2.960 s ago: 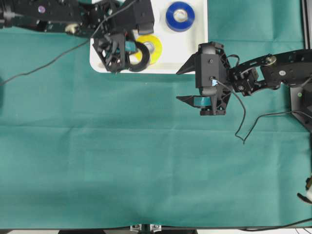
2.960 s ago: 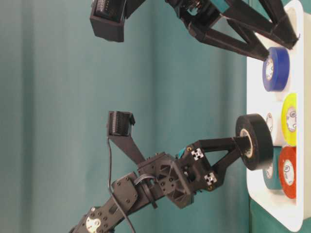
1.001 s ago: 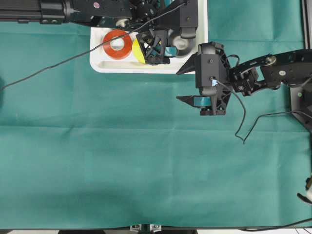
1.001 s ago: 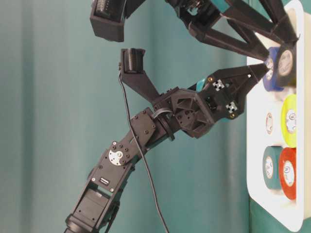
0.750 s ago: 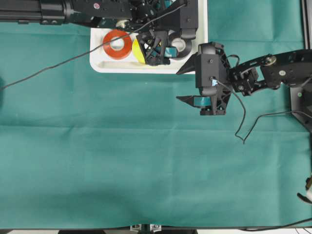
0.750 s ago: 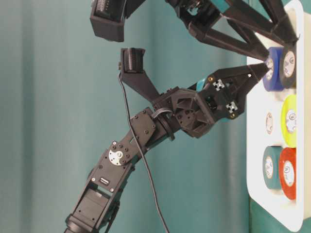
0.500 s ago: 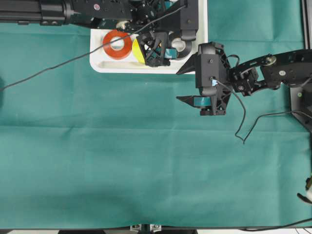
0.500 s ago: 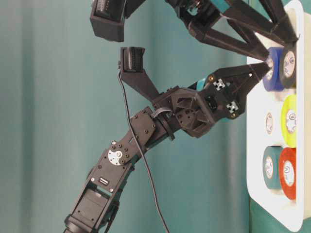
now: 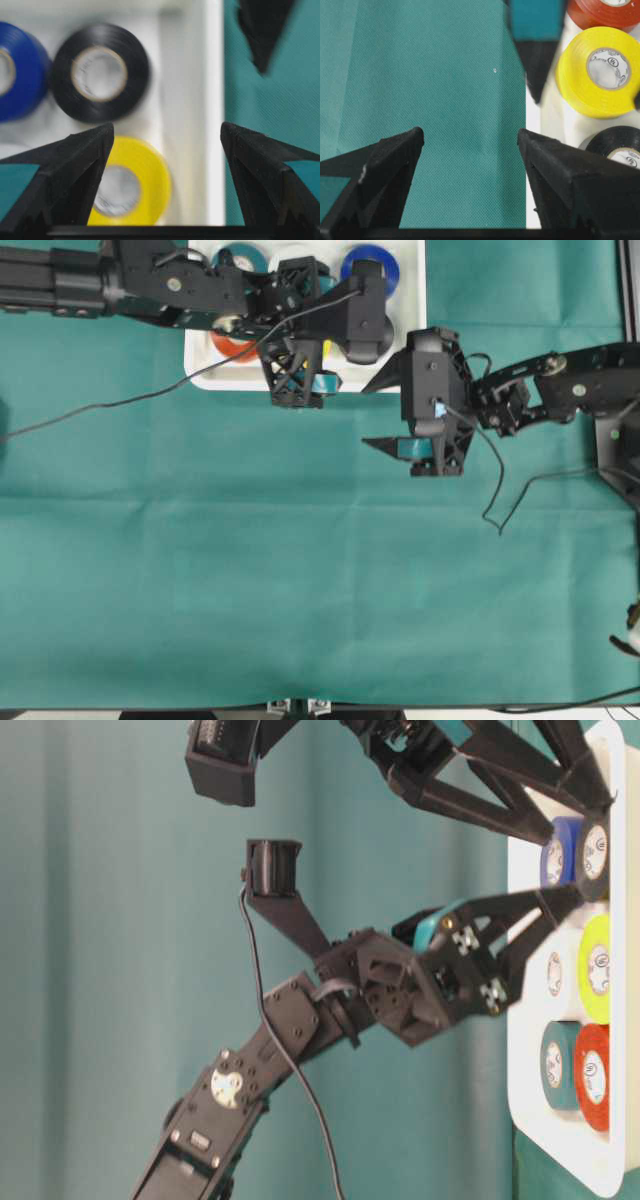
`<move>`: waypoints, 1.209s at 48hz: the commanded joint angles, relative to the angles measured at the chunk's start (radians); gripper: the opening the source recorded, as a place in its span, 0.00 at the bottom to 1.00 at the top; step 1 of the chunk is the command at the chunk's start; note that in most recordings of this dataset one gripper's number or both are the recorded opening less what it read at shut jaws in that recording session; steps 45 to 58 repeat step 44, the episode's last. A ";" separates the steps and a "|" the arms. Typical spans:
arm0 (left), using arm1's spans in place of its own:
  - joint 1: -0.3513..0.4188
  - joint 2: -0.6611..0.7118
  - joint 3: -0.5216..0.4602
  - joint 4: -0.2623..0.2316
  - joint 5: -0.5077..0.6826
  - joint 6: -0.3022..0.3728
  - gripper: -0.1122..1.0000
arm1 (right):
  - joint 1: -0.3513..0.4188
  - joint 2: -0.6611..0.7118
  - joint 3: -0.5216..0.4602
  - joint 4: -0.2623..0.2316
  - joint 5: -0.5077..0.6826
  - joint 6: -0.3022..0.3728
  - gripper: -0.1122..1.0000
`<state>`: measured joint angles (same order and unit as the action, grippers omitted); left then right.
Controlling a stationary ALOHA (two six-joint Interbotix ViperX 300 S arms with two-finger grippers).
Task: Put the tape alternately from left to right into the white case.
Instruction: 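Release the black roll in the tray and withdraw the left gripper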
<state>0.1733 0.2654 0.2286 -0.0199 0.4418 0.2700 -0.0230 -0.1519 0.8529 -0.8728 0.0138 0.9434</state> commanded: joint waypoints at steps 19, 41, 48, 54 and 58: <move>-0.087 -0.160 0.156 -0.005 -0.005 -0.015 0.86 | 0.003 -0.008 -0.008 0.000 -0.006 0.000 0.84; -0.146 -0.255 0.301 -0.005 -0.005 -0.117 0.86 | 0.003 -0.008 -0.008 0.000 -0.005 0.002 0.84; -0.153 -0.268 0.321 -0.005 -0.008 -0.127 0.86 | 0.003 -0.008 -0.008 0.000 -0.006 0.002 0.84; -0.153 -0.268 0.321 -0.005 -0.008 -0.127 0.86 | 0.003 -0.008 -0.008 0.000 -0.006 0.002 0.84; -0.153 -0.268 0.321 -0.005 -0.008 -0.127 0.86 | 0.003 -0.008 -0.008 0.000 -0.006 0.002 0.84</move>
